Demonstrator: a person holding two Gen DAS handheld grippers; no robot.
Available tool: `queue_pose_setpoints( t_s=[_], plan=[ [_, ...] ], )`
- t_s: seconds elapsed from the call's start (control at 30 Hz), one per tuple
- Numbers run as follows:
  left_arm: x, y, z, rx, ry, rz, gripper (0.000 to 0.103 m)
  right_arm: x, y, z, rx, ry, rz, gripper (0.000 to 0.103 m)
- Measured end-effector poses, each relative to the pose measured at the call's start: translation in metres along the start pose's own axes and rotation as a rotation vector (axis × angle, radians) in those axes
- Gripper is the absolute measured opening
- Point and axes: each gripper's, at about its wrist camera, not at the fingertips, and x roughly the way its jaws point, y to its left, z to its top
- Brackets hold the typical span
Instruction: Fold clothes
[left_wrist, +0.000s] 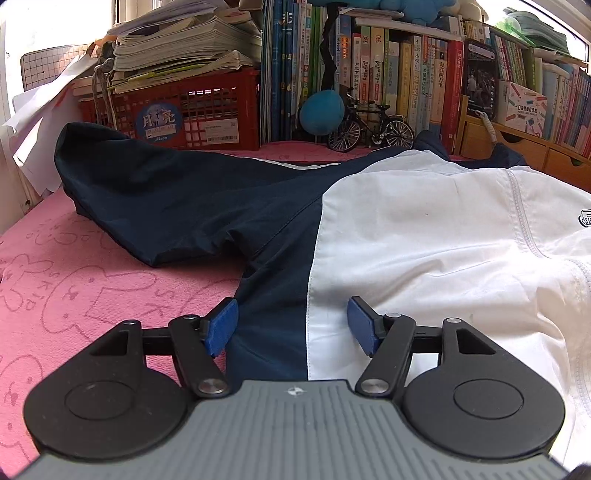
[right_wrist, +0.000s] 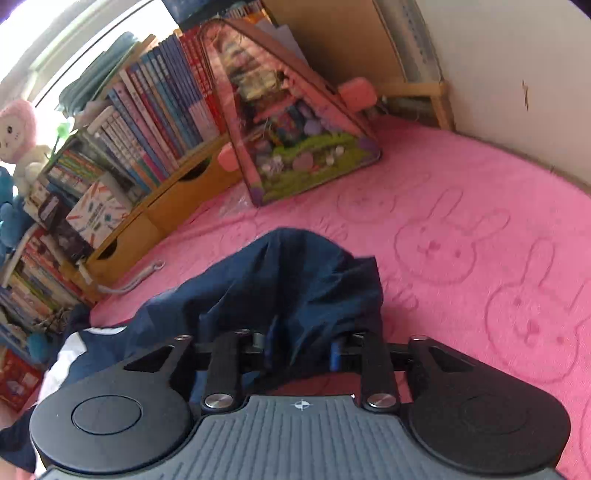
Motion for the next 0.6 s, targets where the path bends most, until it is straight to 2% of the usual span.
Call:
queue_pose_setpoints(
  t_s=[0.03, 0.07, 0.13, 0.27, 0.37, 0.4, 0.47, 0.57, 0.6],
  plan=[
    [0.000, 0.000, 0.000, -0.001, 0.000, 0.001, 0.067, -0.004, -0.006, -0.002, 0.046, 0.016, 0.031, 0.079],
    [0.000, 0.001, 0.000, -0.004, 0.002, 0.003, 0.070, -0.008, -0.012, -0.003, 0.097, 0.026, 0.058, 0.083],
    [0.001, 0.002, 0.000, -0.012, 0.006, 0.006, 0.072, -0.018, -0.026, -0.001, 0.198, -0.002, 0.076, 0.083],
    [0.001, 0.002, 0.000, -0.012, 0.006, 0.007, 0.072, -0.016, -0.047, 0.013, 0.366, -0.107, 0.029, 0.085],
    [0.001, 0.001, 0.000, -0.012, 0.006, 0.008, 0.072, 0.016, -0.039, 0.026, 0.430, -0.070, 0.067, 0.083],
    [0.001, 0.001, 0.000, -0.012, 0.006, 0.008, 0.072, 0.026, -0.029, 0.030, 0.435, -0.064, 0.066, 0.077],
    [0.001, 0.001, 0.000, -0.011, 0.006, 0.008, 0.072, 0.034, 0.001, 0.037, 0.381, -0.103, 0.036, 0.039],
    [0.001, 0.002, 0.000, -0.011, 0.006, 0.008, 0.072, 0.027, 0.070, 0.045, 0.174, -0.226, 0.023, 0.024],
    [0.001, 0.001, 0.000, -0.011, 0.006, 0.008, 0.072, 0.017, 0.105, 0.036, 0.032, -0.270, 0.053, 0.023]
  ],
)
